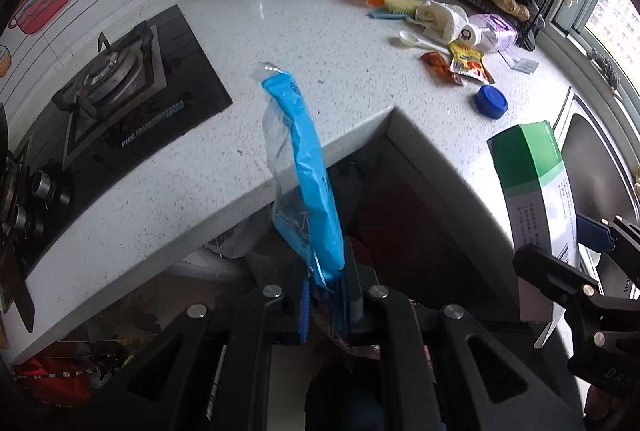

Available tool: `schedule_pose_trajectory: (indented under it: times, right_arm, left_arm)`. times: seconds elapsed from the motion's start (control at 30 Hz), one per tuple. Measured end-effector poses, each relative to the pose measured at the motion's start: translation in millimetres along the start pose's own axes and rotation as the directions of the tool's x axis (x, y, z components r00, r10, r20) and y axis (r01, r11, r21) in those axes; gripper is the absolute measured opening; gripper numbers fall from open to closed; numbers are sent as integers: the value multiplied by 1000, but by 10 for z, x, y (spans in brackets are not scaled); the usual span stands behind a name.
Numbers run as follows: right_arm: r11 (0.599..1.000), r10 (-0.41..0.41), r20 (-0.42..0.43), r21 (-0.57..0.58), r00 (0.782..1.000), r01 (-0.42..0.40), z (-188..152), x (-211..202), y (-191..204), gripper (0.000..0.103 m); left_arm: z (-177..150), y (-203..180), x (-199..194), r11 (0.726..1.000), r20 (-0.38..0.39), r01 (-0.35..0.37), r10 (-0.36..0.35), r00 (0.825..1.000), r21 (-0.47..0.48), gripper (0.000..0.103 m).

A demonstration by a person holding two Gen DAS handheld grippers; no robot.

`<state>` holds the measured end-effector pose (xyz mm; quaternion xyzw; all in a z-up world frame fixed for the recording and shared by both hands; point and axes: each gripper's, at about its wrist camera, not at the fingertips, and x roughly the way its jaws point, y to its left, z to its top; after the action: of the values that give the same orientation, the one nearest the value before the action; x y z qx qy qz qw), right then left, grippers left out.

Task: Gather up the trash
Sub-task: 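Carry the bag and box down and drop them into the red bin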

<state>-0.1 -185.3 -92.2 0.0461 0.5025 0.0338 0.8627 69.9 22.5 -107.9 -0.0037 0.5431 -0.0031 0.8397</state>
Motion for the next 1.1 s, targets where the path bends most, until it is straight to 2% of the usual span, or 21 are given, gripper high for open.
schedule_pose_trajectory:
  times: [0.23,0.4,0.57,0.73,0.97,1.03,1.1]
  right_arm:
    - [999,-36,-80,-32,996,34,-304,489,260,56]
    - [999,-39,-112,9,993,40,-610,848,276,56]
    - [997,-49,-183,41,982,58,-958,1316,162,56]
    - [997,-66,-208,28,976,74,-1224,1835,-14,56]
    - [995,-94,-184,29,978,101,-1408,2269,-244,56]
    - [994,-97,-181,31,979,104,-1423,2349,-300,56]
    - [993,-105,-174,34,979,112,-1456,2391,-336,56]
  left_arm:
    - [-344,168,424,998,-26,41,-40,999,53,10]
    - [-646,155,856,989,-66,82,-74,995,122,10]
    - [-921,150,1380,984,-127,113,-96,987,137,10]
    - [-1108,144,1992,978,-146,138,-116,982,153,10]
    - [-1158,54,2647,972,-133,153,-131,982,179,11]
    - [-1141,25,2747,970,-116,140,-118,986,198,15]
    - [-1116,0,2826,973,-116,139,-119,986,183,30]
